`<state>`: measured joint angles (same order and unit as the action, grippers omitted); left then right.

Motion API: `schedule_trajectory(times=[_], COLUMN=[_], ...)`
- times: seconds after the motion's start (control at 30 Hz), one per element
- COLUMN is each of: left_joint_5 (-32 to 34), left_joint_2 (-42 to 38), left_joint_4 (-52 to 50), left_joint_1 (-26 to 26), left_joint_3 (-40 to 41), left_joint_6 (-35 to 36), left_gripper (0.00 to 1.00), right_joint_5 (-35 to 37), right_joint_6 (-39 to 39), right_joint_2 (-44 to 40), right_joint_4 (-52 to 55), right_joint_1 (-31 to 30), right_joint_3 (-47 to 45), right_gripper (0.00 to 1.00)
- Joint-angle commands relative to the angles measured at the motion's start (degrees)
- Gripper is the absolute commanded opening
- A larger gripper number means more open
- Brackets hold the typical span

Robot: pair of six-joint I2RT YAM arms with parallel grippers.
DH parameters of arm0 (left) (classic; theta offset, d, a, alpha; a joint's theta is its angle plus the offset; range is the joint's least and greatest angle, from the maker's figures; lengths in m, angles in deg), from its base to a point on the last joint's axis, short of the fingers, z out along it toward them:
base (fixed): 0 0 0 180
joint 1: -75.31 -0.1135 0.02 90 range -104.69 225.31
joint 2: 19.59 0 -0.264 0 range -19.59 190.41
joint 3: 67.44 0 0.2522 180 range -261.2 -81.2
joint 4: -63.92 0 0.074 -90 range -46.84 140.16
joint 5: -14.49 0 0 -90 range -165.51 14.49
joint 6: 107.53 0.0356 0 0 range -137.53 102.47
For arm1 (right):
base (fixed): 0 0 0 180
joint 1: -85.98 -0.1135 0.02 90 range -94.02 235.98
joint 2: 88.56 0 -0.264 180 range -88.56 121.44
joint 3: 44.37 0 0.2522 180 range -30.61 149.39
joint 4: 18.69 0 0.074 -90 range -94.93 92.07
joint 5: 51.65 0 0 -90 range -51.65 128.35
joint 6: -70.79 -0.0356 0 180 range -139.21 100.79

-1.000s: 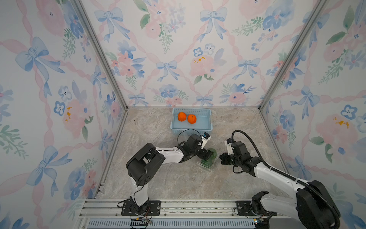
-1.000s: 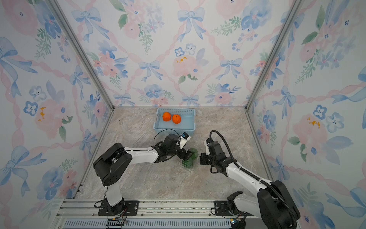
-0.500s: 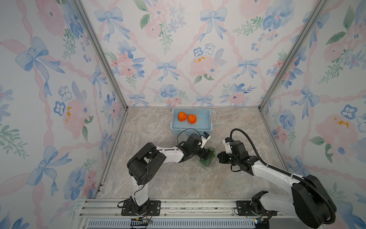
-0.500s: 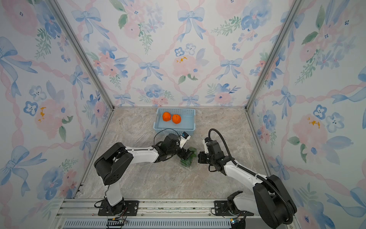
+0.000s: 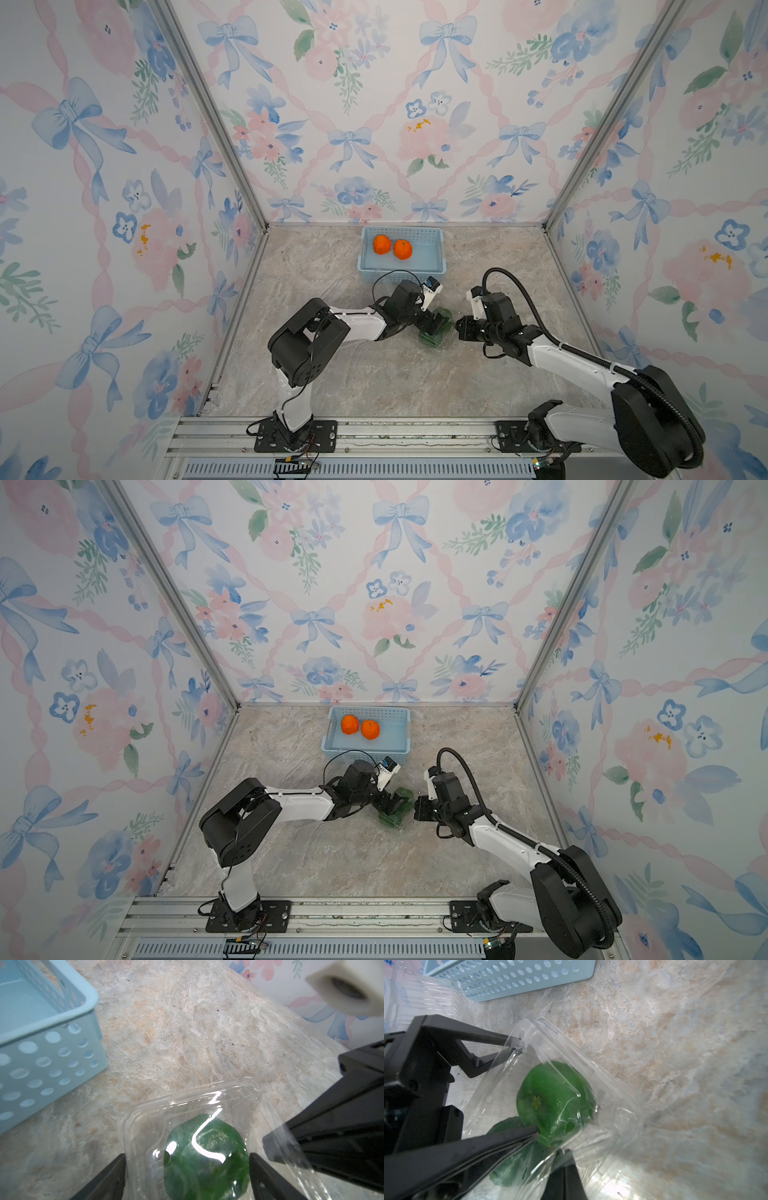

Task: Take oranges out of containers
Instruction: Open the packing box at the center of the board.

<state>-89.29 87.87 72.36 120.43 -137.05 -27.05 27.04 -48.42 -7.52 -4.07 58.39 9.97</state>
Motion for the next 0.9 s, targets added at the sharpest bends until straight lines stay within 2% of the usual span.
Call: schedule_trajectory(times=[0.0, 0.13, 0.23, 0.43, 0.57, 0.87], left_joint_5=[-5.0, -6.7, -8.1, -9.6, -10.0, -9.0], left_joint_2=[1.1, 0.4, 0.3, -0.1, -0.5, -2.8], left_joint_4=[-1.8, -0.7, -0.1, 1.4, 2.2, 2.4], left_joint_1=[1.2, 1.1, 1.2, 0.9, 0.5, -1.5], left_joint_3=[-0.2, 0.4, 0.6, 1.3, 1.5, 1.0], left_joint_6=[0.1, -0.3, -0.1, -0.8, -0.8, -0.9], left_gripper=[0.92, 0.91, 0.92, 0.92, 0.92, 0.92], right_joint_5=[-1.9, -2.4, -3.4, -5.0, -5.3, -4.6], right_joint_6=[-0.9, -1.4, -2.3, -2.8, -2.9, 0.1], right_joint_2=[2.4, 3.2, 3.2, 3.4, 3.6, 1.7], right_joint_4=[-6.4, -7.7, -9.1, -11.0, -12.3, -8.0], right_joint_1=[-0.9, -0.6, 0.0, 0.9, 1.5, 2.4], right_joint_3=[2.7, 1.5, 0.3, -1.3, -2.4, -1.4], right_gripper=[0.0, 0.18, 0.2, 0.34, 0.4, 0.57])
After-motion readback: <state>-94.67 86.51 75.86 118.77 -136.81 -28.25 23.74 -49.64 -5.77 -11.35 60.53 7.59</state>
